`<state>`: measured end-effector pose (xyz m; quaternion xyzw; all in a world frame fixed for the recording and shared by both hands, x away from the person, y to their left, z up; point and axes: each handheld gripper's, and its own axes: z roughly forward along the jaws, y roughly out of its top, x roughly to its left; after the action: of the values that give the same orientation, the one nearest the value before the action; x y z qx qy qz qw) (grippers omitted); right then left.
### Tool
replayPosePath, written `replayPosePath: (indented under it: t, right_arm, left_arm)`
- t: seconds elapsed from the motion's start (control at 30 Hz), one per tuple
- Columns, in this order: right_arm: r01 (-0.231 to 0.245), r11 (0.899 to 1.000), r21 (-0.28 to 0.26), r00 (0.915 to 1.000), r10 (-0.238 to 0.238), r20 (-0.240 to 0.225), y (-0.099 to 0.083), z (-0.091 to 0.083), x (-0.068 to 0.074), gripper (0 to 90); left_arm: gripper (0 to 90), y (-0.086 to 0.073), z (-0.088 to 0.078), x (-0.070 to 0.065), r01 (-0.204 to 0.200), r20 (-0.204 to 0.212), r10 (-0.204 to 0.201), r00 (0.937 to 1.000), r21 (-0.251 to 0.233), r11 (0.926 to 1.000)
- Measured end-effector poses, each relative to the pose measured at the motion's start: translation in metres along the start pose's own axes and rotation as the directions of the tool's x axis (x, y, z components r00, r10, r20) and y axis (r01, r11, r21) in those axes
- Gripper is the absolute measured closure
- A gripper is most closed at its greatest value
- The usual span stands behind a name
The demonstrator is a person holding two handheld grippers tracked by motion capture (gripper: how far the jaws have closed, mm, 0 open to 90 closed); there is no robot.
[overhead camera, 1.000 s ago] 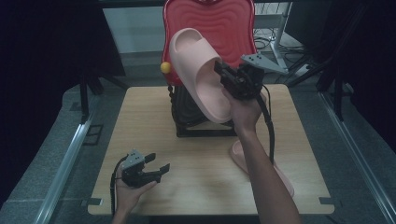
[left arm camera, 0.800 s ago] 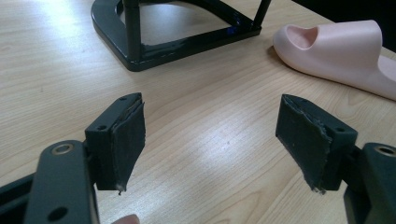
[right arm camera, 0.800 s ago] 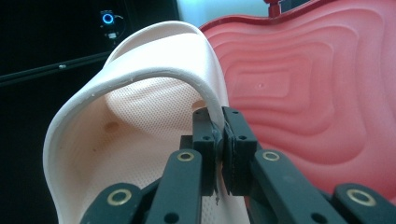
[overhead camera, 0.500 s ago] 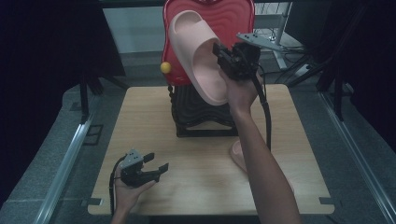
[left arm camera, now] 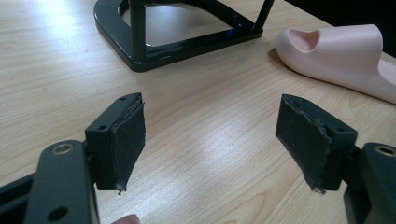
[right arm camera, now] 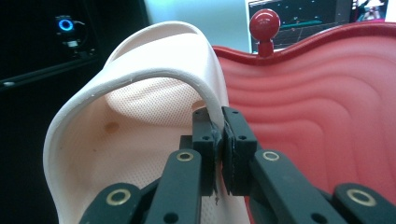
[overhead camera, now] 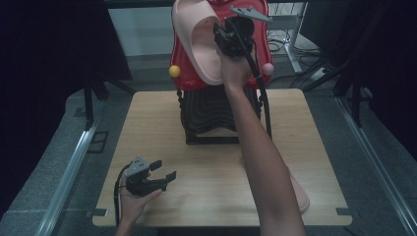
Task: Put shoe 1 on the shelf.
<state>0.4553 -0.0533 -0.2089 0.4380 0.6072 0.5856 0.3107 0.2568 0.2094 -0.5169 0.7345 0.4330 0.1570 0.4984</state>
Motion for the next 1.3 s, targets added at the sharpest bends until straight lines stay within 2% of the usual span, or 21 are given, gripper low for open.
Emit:
replayPosePath:
  t: [0.1,0.2,0.3,0.4,0.57,0.67,0.7,0.8,0.83,0.9,0.93,1.03,1.07,1.13,1.23,1.3]
  right_arm:
    - [0.002,1.000,-0.005,0.9995,-0.002,0.031,0.006,0.019,0.001,84.4]
    - [-0.006,1.000,-0.005,0.9992,0.007,0.040,0.007,0.027,0.002,84.4]
    - [-0.007,1.000,0.007,0.9979,0.006,0.064,0.004,0.043,0.004,84.1]
    - [-0.020,1.000,0.010,0.9968,0.019,0.078,0.001,0.052,0.003,83.2]
    - [-0.018,1.000,0.011,0.9968,0.017,0.078,-0.004,0.056,0.004,79.6]
    - [-0.026,1.000,-0.002,0.9973,0.026,0.068,-0.004,0.050,0.004,67.4]
    - [-0.014,1.000,0.001,0.9980,0.014,0.061,-0.003,0.045,0.004,63.6]
    - [-0.010,1.000,0.014,0.9993,0.009,0.037,-0.003,0.035,0.002,59.9]
    - [-0.010,1.000,0.014,0.9993,0.009,0.037,-0.003,0.035,0.002,59.9]
    - [0.002,1.000,0.030,1.0000,-0.002,0.008,-0.007,0.022,-0.002,58.4]
    - [0.002,1.000,0.030,1.0000,-0.002,0.008,-0.007,0.022,-0.002,58.4]
    - [0.001,0.999,0.047,0.9995,0.001,-0.031,-0.011,0.011,-0.006,57.1]
    - [0.011,0.998,0.059,0.9985,-0.008,-0.055,-0.015,0.002,-0.008,56.9]
    - [0.016,0.998,0.064,0.9979,-0.012,-0.063,-0.017,-0.001,-0.009,56.9]
    - [0.031,0.996,0.087,0.9943,-0.022,-0.104,-0.026,-0.019,-0.014,56.7]
    - [0.033,0.995,0.091,0.9935,-0.022,-0.112,-0.028,-0.022,-0.015,56.7]
  left_arm:
    - [24.2,0.000,-0.001,0.001,-0.001,-0.003,0.001,1.0000,-0.003,1.0000]
    - [24.2,0.000,0.000,0.001,-0.003,-0.004,0.003,1.0000,0.002,1.0000]
    - [24.2,-0.001,0.001,0.001,-0.005,-0.005,0.005,1.0000,0.004,1.0000]
    - [24.2,-0.001,0.002,0.002,-0.005,-0.009,0.005,0.9999,0.005,1.0000]
    - [24.2,-0.001,0.002,0.001,-0.008,-0.011,0.008,0.9999,0.009,0.9999]
    - [24.2,-0.001,0.002,0.000,-0.012,-0.009,0.012,0.9999,0.009,0.9999]
    - [24.2,-0.001,0.003,-0.001,-0.013,-0.007,0.013,0.9999,0.012,0.9998]
    - [24.1,-0.001,0.004,-0.002,-0.019,-0.006,0.020,0.9998,0.017,0.9997]
    - [24.1,-0.001,0.004,-0.002,-0.019,-0.006,0.020,0.9998,0.017,0.9997]
    - [24.1,-0.001,0.005,-0.003,-0.018,-0.007,0.018,0.9998,0.015,0.9997]
    - [24.1,-0.001,0.004,-0.003,-0.019,-0.009,0.019,0.9998,0.015,0.9997]
    - [24.1,0.000,0.004,-0.003,-0.017,-0.008,0.017,0.9998,0.011,0.9998]
    - [24.1,0.000,0.004,-0.003,-0.017,-0.008,0.017,0.9998,0.012,0.9998]
    - [24.1,0.000,0.004,-0.003,-0.017,-0.010,0.017,0.9998,0.012,0.9998]
    - [24.1,0.000,0.003,-0.003,-0.020,-0.012,0.020,0.9997,0.012,0.9997]
    - [24.1,0.000,0.003,-0.003,-0.019,-0.015,0.020,0.9997,0.012,0.9997]
